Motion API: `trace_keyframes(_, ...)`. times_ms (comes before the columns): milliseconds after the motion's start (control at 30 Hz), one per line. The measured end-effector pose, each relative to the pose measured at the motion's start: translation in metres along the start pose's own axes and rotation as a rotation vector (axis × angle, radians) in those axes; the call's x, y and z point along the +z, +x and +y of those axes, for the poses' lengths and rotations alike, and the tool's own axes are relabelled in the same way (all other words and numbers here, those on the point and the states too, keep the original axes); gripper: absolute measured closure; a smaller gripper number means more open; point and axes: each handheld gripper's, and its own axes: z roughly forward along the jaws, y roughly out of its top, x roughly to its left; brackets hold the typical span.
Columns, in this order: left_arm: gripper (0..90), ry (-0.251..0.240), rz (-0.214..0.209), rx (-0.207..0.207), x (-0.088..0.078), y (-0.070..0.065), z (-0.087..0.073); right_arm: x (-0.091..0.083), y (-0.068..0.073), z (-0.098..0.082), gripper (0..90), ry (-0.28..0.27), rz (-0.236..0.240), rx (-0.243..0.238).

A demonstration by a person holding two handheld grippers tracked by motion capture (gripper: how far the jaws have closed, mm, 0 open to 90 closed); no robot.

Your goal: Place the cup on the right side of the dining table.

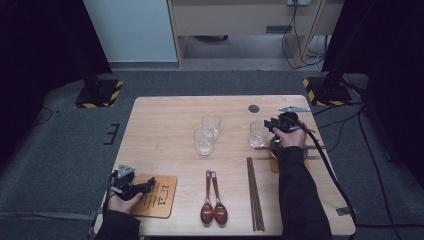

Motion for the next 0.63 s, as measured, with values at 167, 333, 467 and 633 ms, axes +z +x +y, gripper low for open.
trace_keyframes(167, 11.1, 0.000, 0.000, -0.001, 0.000, 0.000, 0.000, -0.022, 0.000, 0.002, 52.2, -0.032, -0.006, -0.004)
trace_keyframes(333, 10.9, 0.000, 0.000, -0.001, 0.000, 0.000, 0.000, -0.041, 0.000, 0.000, 44.9, -0.064, -0.007, -0.009)
trace_keyframes(467, 10.8, 0.001, 0.000, -0.001, 0.000, 0.000, 0.000, -0.057, -0.001, -0.007, 37.2, -0.083, 0.007, 0.002)
trace_keyframes(633, 10.3, 0.001, -0.001, 0.001, 0.000, -0.001, 0.000, -0.079, -0.006, -0.022, 31.2, -0.111, 0.003, 0.007)
